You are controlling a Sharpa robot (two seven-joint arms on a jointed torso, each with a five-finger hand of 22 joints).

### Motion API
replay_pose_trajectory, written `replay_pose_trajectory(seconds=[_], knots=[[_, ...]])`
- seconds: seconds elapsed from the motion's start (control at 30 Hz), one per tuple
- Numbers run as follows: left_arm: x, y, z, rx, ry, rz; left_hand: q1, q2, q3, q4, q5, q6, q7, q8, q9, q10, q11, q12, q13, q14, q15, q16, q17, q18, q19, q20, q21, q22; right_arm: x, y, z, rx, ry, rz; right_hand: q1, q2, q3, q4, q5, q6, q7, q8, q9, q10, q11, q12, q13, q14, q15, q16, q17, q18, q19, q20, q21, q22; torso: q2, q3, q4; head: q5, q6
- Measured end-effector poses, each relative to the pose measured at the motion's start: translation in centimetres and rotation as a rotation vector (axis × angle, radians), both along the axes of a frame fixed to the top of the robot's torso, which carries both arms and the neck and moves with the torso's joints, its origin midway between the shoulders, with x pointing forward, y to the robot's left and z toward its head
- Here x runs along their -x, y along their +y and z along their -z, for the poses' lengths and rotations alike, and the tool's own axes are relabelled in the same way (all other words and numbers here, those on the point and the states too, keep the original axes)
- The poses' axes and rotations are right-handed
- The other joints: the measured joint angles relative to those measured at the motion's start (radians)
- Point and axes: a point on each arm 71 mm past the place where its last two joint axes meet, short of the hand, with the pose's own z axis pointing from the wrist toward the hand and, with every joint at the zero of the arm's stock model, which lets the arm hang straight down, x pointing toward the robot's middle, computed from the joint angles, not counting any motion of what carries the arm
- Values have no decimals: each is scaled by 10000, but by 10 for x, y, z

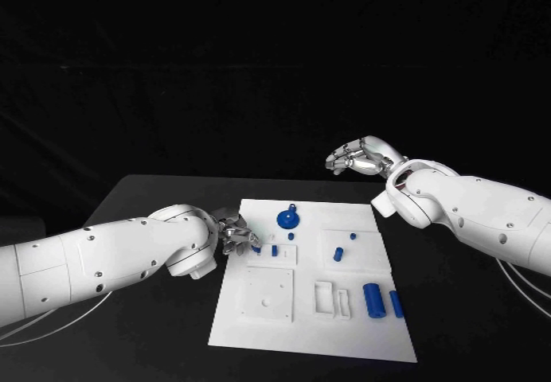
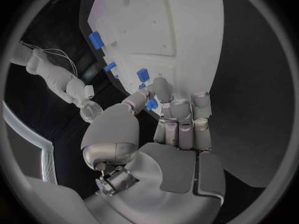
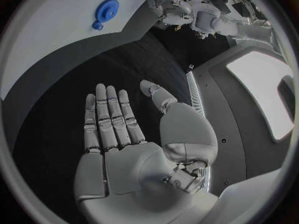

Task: Assemble the parts on the task board

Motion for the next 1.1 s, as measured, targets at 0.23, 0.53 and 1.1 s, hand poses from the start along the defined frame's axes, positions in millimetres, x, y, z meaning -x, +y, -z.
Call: replay_pose_trajectory(seconds=[0.23, 0.53, 1.1], knots=[[3, -3, 0, -17, -68, 100, 1, 1, 0, -1, 77, 4, 2, 10, 0, 13, 13, 41, 24, 32, 1, 47, 19, 0, -1, 0, 0, 10, 0, 0, 0, -3, 2, -6, 0, 0, 0, 0, -1, 0, 0, 0, -9, 0, 0, 0, 0, 0, 0, 0, 0, 1, 1, 0, 0, 10, 0, 1, -5, -2, -38], [4, -3, 0, -141, -116, 186, 1, 1, 1, -2, 126, 13, 9, 3, 0, 13, 15, 40, 43, 39, 8, 47, 29, 0, -1, 0, 0, 9, 0, 0, 0, -6, 4, -8, 0, 0, 0, 0, -6, 0, -1, 0, -9, 0, 0, 0, 0, 0, 0, 0, 1, 0, 1, -1, 0, 9, 0, 0, -11, 8, -67], [3, -2, 0, -423, -150, 361, 1, 2, 1, -5, 193, 17, 10, -7, 0, 12, 18, 77, 54, 30, -2, 46, 40, 0, -1, 0, -1, 17, 0, 0, 0, -5, 8, 10, 0, 0, 0, 0, -6, 1, -1, 0, -18, 0, 0, 0, 1, 0, 0, 0, -7, 0, 2, -2, 0, 16, -3, 6, -11, -14, -99]])
